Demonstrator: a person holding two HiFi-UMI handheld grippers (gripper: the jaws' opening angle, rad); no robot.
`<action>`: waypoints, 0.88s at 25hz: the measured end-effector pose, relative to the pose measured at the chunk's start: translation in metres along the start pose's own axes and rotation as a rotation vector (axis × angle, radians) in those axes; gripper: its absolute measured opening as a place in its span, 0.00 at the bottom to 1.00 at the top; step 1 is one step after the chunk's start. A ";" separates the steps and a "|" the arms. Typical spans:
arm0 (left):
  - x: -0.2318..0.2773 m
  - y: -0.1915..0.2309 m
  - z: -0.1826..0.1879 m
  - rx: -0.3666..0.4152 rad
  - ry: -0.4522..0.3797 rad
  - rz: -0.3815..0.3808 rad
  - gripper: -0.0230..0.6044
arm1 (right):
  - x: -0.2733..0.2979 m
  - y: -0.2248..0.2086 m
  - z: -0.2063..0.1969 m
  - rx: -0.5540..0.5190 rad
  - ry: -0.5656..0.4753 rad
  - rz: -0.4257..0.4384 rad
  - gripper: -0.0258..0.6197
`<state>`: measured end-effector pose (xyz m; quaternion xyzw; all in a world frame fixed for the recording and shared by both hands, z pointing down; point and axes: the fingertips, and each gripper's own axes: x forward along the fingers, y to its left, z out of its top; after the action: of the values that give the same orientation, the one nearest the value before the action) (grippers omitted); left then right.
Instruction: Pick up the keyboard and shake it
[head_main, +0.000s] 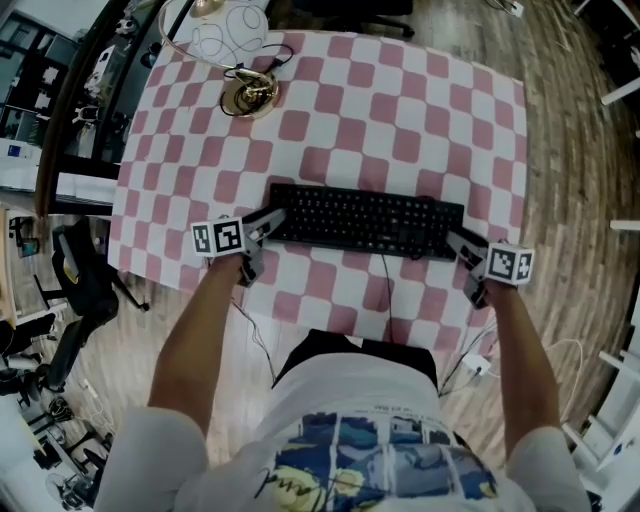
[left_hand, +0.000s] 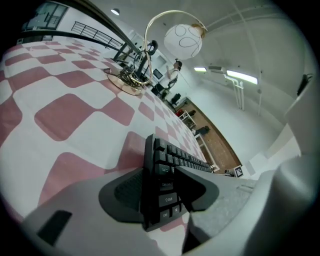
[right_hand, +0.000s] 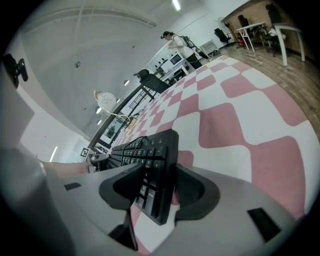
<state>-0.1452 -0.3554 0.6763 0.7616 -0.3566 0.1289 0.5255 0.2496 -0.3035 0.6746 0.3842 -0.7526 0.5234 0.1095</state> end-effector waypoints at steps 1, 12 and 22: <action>-0.003 -0.002 0.000 -0.006 -0.011 -0.020 0.33 | -0.002 0.001 -0.001 -0.004 -0.001 0.011 0.33; -0.032 -0.019 -0.018 0.000 -0.042 -0.134 0.26 | -0.022 0.012 -0.018 -0.088 0.007 0.048 0.28; -0.057 -0.042 0.012 0.102 -0.157 -0.138 0.26 | -0.049 0.038 0.013 -0.200 -0.096 0.023 0.28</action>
<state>-0.1594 -0.3352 0.6094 0.8177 -0.3365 0.0504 0.4643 0.2601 -0.2864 0.6145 0.3875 -0.8098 0.4277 0.1052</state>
